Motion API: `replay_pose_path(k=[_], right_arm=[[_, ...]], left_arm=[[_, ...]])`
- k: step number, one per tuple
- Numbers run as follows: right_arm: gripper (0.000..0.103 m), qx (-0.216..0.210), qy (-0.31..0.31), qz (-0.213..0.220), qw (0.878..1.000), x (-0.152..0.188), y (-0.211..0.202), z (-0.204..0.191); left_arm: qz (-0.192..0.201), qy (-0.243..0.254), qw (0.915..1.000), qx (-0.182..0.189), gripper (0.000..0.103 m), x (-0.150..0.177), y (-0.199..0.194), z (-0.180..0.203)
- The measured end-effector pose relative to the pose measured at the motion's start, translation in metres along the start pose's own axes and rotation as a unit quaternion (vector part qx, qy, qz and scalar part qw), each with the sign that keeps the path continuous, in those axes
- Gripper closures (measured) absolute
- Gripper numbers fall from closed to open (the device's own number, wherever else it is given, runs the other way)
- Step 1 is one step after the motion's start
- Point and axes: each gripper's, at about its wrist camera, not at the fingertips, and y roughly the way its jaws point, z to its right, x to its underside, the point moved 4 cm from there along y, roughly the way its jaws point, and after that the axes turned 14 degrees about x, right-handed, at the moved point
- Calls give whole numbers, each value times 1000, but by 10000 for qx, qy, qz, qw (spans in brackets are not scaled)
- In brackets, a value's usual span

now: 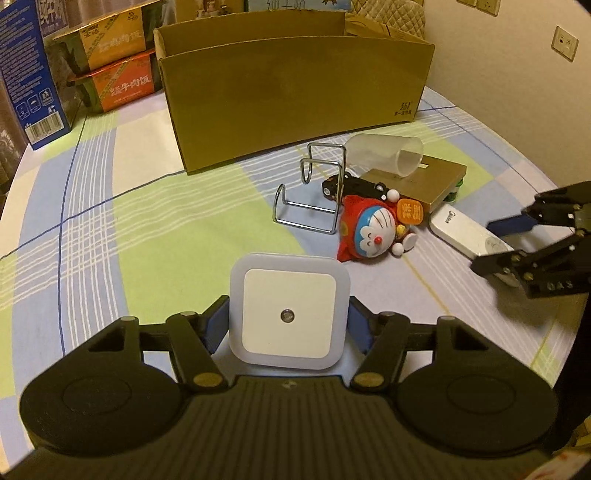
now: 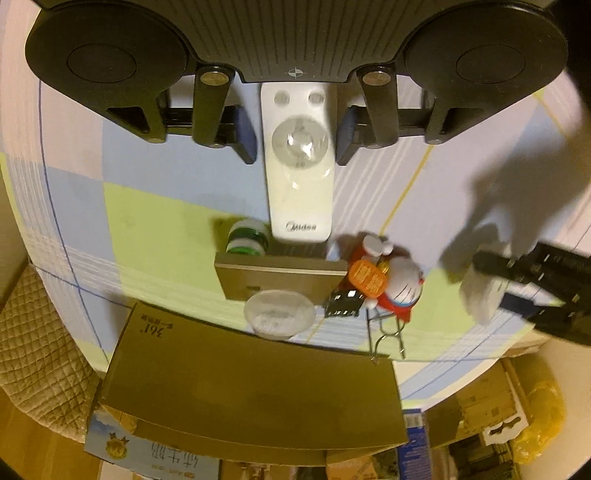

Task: Organize rigid objects
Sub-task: 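Grasp the white square night light with the left tool while the right tool grasps the white Midea remote, then carry the night light and remote into the cardboard box and open both tools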

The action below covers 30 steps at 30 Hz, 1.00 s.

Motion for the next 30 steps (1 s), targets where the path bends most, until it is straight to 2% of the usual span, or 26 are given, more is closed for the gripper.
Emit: replay_pose_path(k=[3,4,12,18,30], right_arm=[[56,38,-15,60,10000,-4,3,-3],[65,8,-20,57,10000,-4,2,-4],[66,23,-15,-33,10000,5,-17,-3],[66,0,279,116,9995,3,-49,8],[66,-23,620,724,9954,-61,-105,45]], left_arm=[[-24,-14,10000,-63,42,0,-1,-1],[-20,-40,10000,-64,42,-1,-1,-2],[23,-89,9999,-122,42,-8,-11,2],[249,-286,9991,-190,42,-21,-34,10],[723,-348,9963,-293,42,-86,-85,49]])
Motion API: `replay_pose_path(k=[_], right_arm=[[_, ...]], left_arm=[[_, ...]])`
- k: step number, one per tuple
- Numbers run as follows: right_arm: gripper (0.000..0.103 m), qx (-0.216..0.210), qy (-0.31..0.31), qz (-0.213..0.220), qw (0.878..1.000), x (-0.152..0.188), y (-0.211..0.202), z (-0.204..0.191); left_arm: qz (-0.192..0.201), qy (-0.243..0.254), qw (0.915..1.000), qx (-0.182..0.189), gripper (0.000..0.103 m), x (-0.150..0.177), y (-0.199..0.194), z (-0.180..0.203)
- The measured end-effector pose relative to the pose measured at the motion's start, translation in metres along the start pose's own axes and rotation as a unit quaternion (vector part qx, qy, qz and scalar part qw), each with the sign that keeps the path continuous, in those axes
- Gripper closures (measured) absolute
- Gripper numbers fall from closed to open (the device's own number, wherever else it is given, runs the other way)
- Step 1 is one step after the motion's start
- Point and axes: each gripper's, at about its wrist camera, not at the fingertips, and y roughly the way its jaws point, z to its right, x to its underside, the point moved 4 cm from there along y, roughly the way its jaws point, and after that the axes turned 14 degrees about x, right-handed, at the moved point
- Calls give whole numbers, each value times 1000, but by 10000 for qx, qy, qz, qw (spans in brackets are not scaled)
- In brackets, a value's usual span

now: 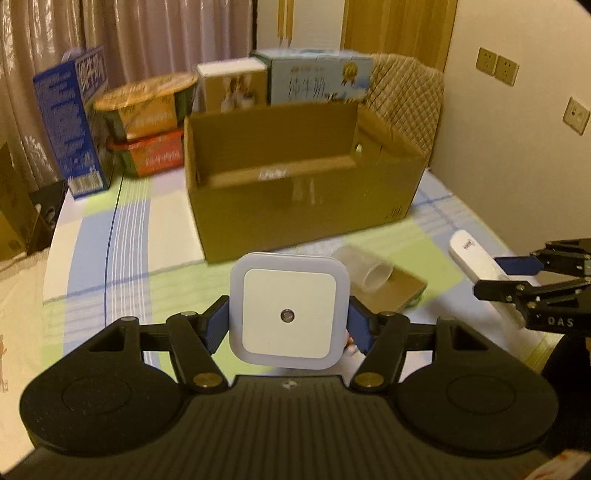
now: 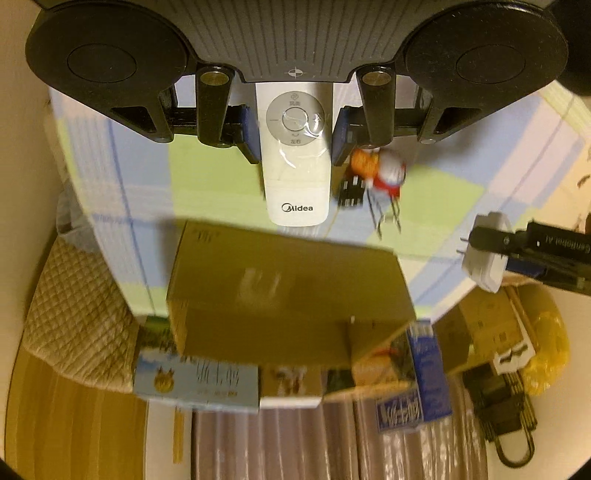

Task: Organize rigid objects
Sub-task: 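Carry the night light and remote into the cardboard box and open both tools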

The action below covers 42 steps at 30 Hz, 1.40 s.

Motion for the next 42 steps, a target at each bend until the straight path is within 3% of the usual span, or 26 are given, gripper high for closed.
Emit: replay_pose_path(k=[4,10,19,31,42], right_arm=[[66,-113,252,93,9996,-34,-5,18],[66,51,242,396,9989,-93,3,40],[66,189,342,421,9983,-168,60,59],[65,237,393,-88,9989,-176,150,50],[65,144,481,-309,9983,-170,180,50]], left_arm=[[132,0,9998,149,42,-30,-2,12],[297,79,9992,241,42,-79,10,17],[283,119,9995,8,42,-144,51,-11],[132,-58,9996,-241,42,-161,114,-58],[-33,-111,9996,-240,42,-152,144,-68]])
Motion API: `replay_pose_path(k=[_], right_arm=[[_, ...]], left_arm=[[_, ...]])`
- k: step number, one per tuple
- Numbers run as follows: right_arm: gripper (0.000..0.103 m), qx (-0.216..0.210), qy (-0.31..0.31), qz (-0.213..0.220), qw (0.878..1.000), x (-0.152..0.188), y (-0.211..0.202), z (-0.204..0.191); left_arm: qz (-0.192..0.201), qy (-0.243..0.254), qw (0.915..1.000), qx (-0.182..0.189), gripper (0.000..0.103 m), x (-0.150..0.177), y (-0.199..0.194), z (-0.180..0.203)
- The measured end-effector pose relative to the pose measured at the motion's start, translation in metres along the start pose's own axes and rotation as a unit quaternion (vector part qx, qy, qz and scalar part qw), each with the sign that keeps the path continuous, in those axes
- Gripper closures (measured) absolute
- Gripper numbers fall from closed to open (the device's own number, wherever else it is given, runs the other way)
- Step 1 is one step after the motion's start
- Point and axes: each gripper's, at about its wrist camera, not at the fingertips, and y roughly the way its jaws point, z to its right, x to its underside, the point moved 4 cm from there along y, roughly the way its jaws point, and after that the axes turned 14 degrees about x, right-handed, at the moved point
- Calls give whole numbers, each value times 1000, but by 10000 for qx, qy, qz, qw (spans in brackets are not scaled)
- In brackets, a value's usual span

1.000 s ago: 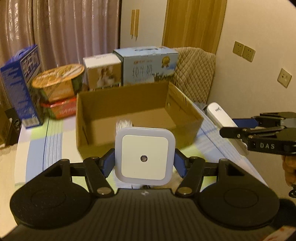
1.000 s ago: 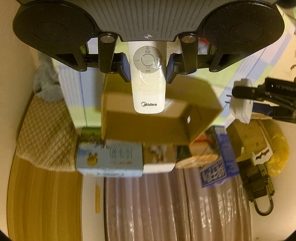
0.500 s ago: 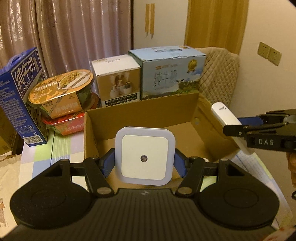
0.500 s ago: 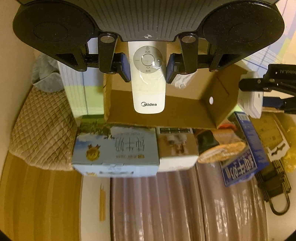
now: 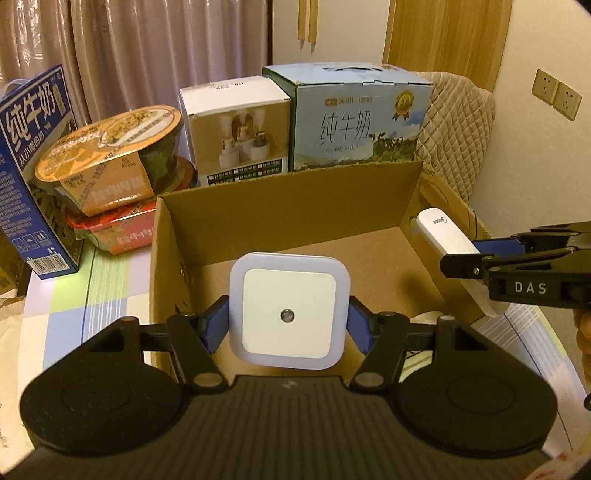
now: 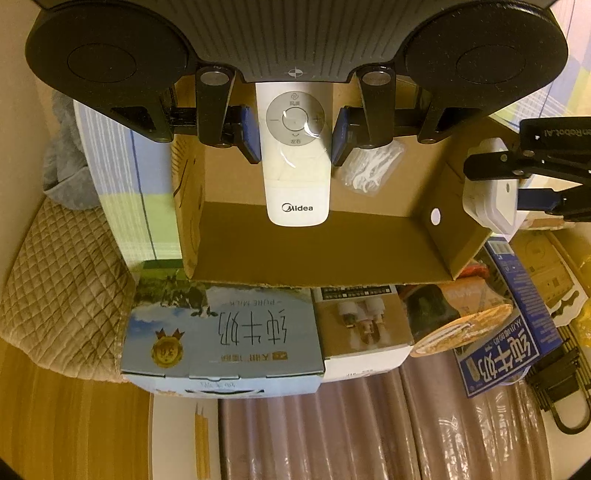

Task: Organize rigid objects
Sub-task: 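Carry the night light and remote into the cardboard box and open both tools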

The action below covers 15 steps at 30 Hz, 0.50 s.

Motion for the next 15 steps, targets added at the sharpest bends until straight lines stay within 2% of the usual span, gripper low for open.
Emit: replay_pose_path(k=[6,8,15], right_arm=[[65,-31,102,-58,9999,0,7,1],[65,-96,151,-75,9998,-1,10,2],[65,-71,246,-21,9997,-3,15,3]], left_arm=[[63,-75,10000,-4,41,-1,11,-3],[123,-70,9999,-63,27,-2,10,-3],[236,-43,9995,-182,28,1,-3,-7]])
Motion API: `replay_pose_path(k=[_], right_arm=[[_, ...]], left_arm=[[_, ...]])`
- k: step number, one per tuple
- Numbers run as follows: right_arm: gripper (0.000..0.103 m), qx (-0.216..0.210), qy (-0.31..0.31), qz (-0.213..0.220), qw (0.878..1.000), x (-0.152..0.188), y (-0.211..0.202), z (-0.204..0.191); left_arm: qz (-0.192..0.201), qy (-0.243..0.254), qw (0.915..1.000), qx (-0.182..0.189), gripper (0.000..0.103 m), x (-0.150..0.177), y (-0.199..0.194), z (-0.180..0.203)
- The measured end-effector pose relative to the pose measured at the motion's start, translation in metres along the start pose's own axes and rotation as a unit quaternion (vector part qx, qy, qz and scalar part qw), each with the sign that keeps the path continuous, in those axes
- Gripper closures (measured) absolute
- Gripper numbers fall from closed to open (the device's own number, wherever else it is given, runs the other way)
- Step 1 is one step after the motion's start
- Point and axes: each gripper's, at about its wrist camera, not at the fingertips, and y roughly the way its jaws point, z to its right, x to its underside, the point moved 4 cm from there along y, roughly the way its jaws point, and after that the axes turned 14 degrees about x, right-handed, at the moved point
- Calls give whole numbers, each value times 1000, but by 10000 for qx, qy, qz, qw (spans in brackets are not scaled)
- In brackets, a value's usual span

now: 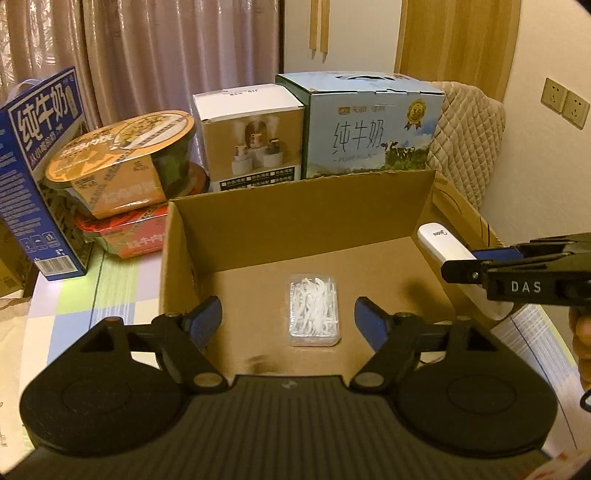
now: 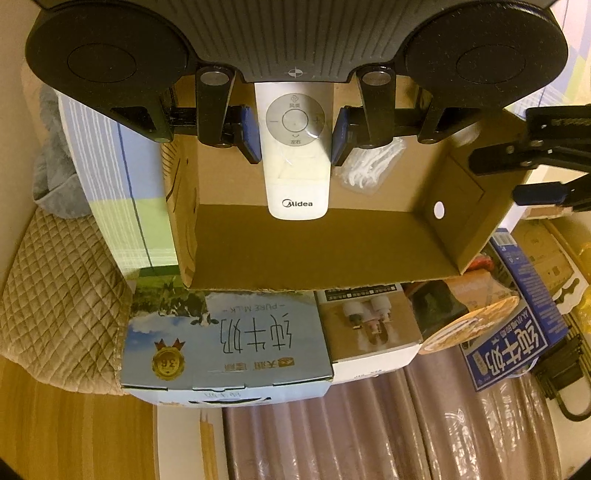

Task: Organize rigid objects

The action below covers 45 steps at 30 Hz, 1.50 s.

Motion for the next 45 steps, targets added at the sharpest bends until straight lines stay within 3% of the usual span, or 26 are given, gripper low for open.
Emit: replay_pose_path(k=[5,6,7,8,10,19,23,27,31,39,45], right_arm=[[63,-54,153,267,9995,-4,-3,1],[57,-115,202,331,9992,-6,-5,2],[36,-171,250,412,9987,-8,-8,2],[24,-204,289,546,9979,-9,-14,4],[23,-194,233,752,9967,-9,-25,5],[23,89,41,755,9971,14,-81,16],[23,18,189,876,9960,33,-122,18],[21,-6,254,1017,9945,67,-164,18],[20,31,321,895,9955,106,-191,18],[19,74,380,642,9972,176,-228,22],[19,106,205,650,9976,207,-250,22]], left_arm=[[99,-57,9999,0,28,1,-9,-2],[117,-51,9999,2,28,1,-12,-1],[132,-37,9999,3,28,2,-14,0],[149,-23,9999,-8,28,3,-17,1],[182,-29,9998,-28,27,5,-23,4],[437,-159,9989,-102,22,29,-76,23],[544,-276,9980,-147,14,43,-104,34],[639,-340,9971,-231,7,64,-137,47],[755,-436,9957,-312,1,88,-165,59],[733,-630,9933,-641,1,149,-204,77],[589,-672,9929,-782,1,187,-216,89]])
